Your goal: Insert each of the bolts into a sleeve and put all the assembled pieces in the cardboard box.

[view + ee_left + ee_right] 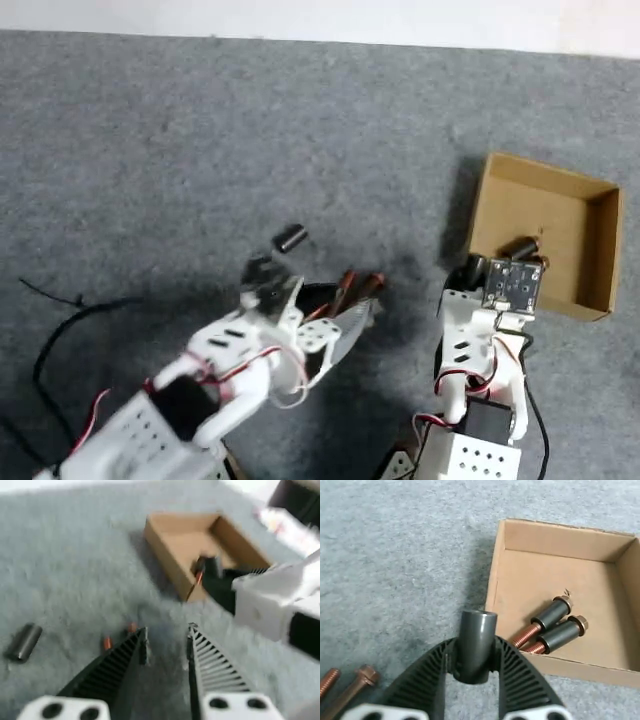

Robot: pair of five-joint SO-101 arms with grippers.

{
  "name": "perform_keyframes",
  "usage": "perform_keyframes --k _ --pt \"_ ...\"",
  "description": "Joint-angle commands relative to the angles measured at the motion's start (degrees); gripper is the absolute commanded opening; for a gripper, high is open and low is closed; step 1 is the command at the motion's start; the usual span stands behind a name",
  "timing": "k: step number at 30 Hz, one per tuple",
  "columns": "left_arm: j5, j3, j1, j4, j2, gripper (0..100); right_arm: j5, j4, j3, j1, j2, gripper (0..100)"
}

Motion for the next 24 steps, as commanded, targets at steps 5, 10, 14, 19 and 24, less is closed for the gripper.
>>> perform_keyframes --k 5,10,14,19,24 --pt "-0.5 -16.3 3.6 -0.1 37.7 14 -0.4 0.0 1.1 0.5 -1.2 0.5" --pt "-0.5 -29.2 0.0 -0.1 56.3 14 -0.2 0.0 1.1 0.5 -1.2 0.5" --pt "-0.6 -35.9 -0.4 0.0 66.5 14 -0.1 -0.1 1.1 0.5 -1.2 0.5" --pt "-0.7 -40.8 -0.7 0.0 72.9 14 -0.1 -0.1 1.1 0.5 -1.2 0.5" --pt "-5.9 -41.9 -2.0 -0.1 75.5 14 0.0 -0.1 1.1 0.5 -1.2 0.5"
